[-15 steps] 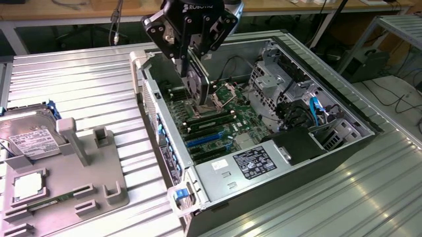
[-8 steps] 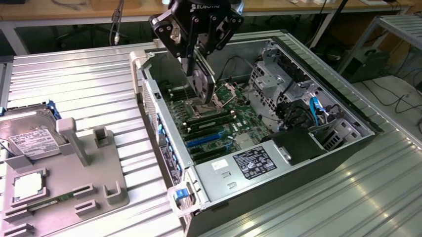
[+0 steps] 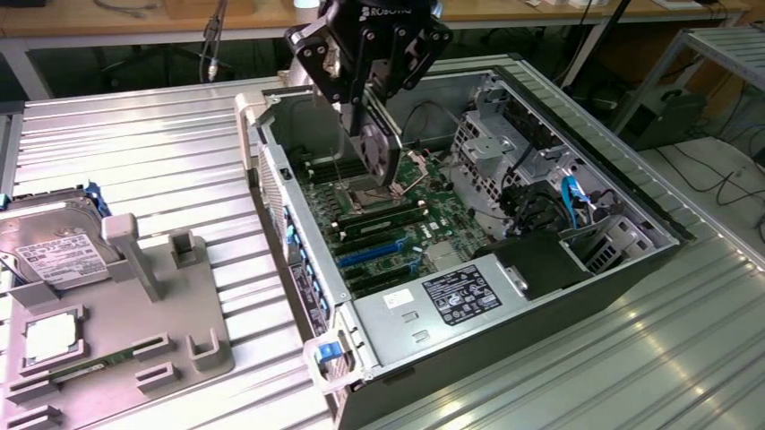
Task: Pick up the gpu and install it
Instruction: 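Pick up the gpu and move the gpu toward the slot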
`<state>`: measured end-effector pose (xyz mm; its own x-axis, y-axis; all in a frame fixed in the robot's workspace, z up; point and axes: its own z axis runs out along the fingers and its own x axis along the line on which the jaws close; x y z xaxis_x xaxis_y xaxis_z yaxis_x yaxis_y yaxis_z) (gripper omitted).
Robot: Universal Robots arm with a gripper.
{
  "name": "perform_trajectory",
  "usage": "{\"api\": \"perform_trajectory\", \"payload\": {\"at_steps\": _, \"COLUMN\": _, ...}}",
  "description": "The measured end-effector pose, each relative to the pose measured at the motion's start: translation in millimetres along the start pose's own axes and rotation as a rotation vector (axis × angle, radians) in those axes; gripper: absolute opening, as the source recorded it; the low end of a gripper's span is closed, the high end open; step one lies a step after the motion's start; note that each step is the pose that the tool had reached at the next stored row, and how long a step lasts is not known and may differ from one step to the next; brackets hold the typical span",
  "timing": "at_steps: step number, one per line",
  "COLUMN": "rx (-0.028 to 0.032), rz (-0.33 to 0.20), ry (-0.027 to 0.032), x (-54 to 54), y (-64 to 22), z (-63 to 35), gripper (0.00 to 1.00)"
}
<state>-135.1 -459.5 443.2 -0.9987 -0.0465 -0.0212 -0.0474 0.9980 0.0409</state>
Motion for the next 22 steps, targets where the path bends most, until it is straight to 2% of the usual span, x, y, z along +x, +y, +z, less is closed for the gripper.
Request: {"api": "perform_trajectory", "payload": {"at_steps": 22, "rx": 0.0000, "rz": 0.000, "ry": 0.0000, "x": -36.1, "y": -1.7, "z": 0.7, "gripper": 0.28}}
